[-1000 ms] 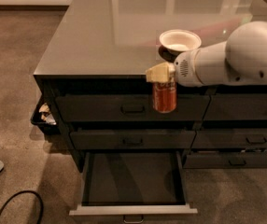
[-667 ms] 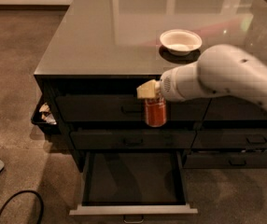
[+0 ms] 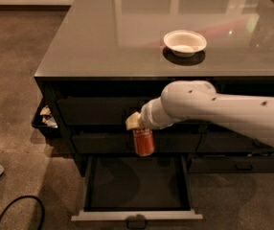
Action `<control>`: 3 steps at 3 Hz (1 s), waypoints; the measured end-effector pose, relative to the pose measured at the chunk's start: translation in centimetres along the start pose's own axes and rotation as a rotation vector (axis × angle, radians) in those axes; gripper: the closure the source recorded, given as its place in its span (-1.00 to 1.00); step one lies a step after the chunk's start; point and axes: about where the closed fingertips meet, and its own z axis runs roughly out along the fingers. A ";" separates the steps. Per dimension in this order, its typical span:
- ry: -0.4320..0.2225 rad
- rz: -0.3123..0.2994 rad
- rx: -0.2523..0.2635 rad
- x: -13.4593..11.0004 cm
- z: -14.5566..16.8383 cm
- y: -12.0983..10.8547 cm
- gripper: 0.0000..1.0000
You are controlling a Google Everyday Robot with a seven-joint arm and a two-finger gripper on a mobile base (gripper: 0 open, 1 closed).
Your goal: Place coke can into bottom drawer
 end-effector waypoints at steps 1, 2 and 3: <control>0.051 0.051 0.009 2.1 5.0 -0.2 1.00; 0.102 0.105 0.010 4.0 9.9 -0.6 1.00; 0.111 0.090 0.014 4.1 11.1 -1.2 1.00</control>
Offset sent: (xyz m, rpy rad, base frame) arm 0.0112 0.0484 -0.1521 0.0079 0.2037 -0.0905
